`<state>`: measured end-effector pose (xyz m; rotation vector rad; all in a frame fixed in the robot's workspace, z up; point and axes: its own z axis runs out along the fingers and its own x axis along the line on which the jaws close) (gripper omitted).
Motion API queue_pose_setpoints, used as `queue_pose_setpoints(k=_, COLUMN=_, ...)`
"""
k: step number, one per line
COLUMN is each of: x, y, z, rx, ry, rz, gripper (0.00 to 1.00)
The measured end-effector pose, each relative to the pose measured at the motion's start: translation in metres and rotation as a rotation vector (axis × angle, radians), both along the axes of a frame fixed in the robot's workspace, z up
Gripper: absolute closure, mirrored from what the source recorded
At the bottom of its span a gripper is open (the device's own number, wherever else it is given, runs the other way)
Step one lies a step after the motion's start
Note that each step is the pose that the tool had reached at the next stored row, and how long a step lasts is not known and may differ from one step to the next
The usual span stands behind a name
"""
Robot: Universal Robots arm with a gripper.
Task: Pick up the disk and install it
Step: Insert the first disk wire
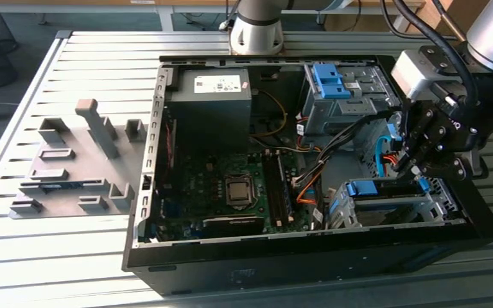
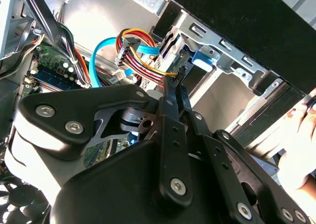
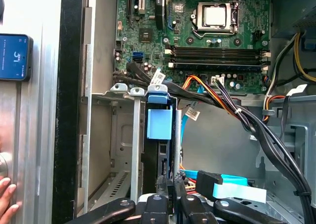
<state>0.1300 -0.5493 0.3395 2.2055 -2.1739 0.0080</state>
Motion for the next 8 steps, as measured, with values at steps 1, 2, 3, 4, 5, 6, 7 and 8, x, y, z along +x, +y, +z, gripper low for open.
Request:
queue_pose_setpoints(k=1, x=0.0, y=0.0, z=0.0, rx=0.0, ry=0.0, rz=0.0, gripper=0.84)
queue_pose_setpoints(k=2, x=0.0, y=0.0, z=0.0, rx=0.0, ry=0.0, rz=0.0, gripper=0.84)
queue_pose_setpoints(k=3, x=0.0, y=0.0, z=0.0, rx=0.0, ry=0.0, rz=0.0, gripper=0.84)
queue_pose_setpoints(k=4, x=-0.0004, y=0.0, z=-0.0001, rx=0.0001, ry=0.0, rz=-0.003, gripper=0.84)
queue_pose_setpoints(k=5, x=-0.0005, y=0.0, z=-0.0002, rx=0.0001, ry=0.0, rz=-0.011, gripper=0.84)
queue_pose_setpoints(k=6, x=-0.0006, y=0.0, z=-0.0003, rx=-0.0001, ry=0.0, rz=-0.024, gripper=0.84)
queue_pose_setpoints(k=7, x=-0.0006, y=0.0, z=-0.0004, rx=-0.0001, ry=0.0, rz=-0.034, gripper=0.84)
queue_pose_setpoints(k=8, x=-0.0006, y=-0.0001, z=-0.0007, rx=0.0, ry=0.0, rz=-0.037, gripper=0.84)
